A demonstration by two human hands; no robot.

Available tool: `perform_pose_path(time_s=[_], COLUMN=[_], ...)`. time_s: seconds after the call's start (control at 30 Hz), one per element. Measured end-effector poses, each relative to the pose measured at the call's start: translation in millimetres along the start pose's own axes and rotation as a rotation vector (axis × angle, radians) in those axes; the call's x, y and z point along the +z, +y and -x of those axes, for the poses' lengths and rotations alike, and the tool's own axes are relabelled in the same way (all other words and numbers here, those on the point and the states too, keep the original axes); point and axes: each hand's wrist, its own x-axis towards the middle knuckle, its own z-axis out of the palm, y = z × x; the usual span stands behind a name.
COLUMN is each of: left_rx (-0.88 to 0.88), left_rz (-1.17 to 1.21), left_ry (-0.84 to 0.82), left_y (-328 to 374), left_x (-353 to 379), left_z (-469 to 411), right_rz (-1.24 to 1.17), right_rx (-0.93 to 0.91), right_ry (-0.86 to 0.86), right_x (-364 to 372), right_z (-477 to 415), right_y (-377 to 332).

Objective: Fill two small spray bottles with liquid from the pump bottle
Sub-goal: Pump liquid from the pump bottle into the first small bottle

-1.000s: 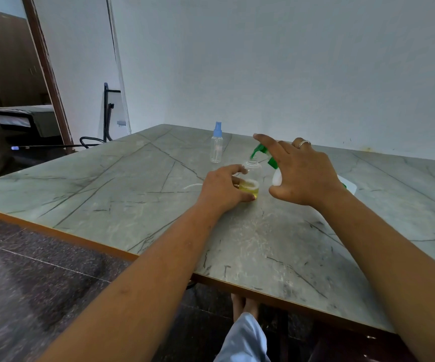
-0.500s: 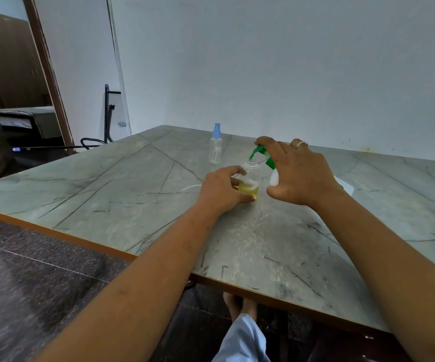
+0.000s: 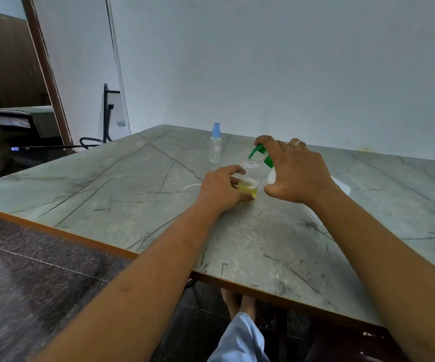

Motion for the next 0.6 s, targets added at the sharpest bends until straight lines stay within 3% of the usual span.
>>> perform_pose_path(time_s=[0.6], left_rx=[-0.006], left_rz=[-0.004], left_ry=[-0.008], left_y=[0.8], left_x=[-0.7], left_z=[0.4], right_rz=[-0.072], right_rx=[0.004], right_ry=[-0.003], right_x=[0.1], right_z=[-1.3], right_y=[1.1])
